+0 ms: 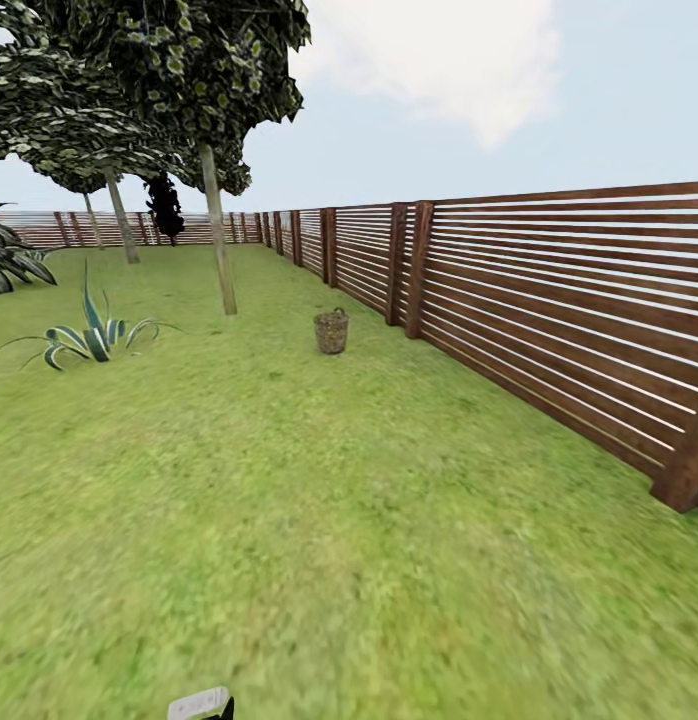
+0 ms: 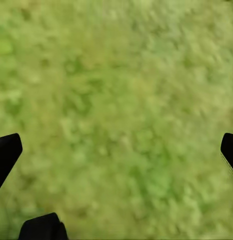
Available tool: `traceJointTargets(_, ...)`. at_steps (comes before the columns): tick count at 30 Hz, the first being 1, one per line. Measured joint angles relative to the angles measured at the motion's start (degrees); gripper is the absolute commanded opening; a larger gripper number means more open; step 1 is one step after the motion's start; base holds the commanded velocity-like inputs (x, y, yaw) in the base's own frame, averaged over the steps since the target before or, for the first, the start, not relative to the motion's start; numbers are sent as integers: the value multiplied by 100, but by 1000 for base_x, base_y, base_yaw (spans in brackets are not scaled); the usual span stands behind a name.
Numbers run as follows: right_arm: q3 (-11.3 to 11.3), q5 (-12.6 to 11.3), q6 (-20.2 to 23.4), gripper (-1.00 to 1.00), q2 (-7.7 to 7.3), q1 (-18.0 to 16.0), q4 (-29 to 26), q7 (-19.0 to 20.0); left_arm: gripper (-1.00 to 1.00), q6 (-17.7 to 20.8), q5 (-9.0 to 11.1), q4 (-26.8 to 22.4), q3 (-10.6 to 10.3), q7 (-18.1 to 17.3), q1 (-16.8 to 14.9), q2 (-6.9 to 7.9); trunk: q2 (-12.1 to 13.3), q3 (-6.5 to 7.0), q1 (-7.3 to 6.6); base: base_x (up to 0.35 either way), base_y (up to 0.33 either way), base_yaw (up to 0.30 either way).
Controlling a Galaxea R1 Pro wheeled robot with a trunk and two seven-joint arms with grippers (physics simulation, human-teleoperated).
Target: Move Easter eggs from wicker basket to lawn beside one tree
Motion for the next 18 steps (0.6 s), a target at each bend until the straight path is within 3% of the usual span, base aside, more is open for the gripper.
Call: traceJointTargets(18, 0, 0, 0, 100, 0, 0, 0, -3, 100, -1, 0, 0, 0, 0, 0, 0, 0, 0, 0, 260, -149, 50)
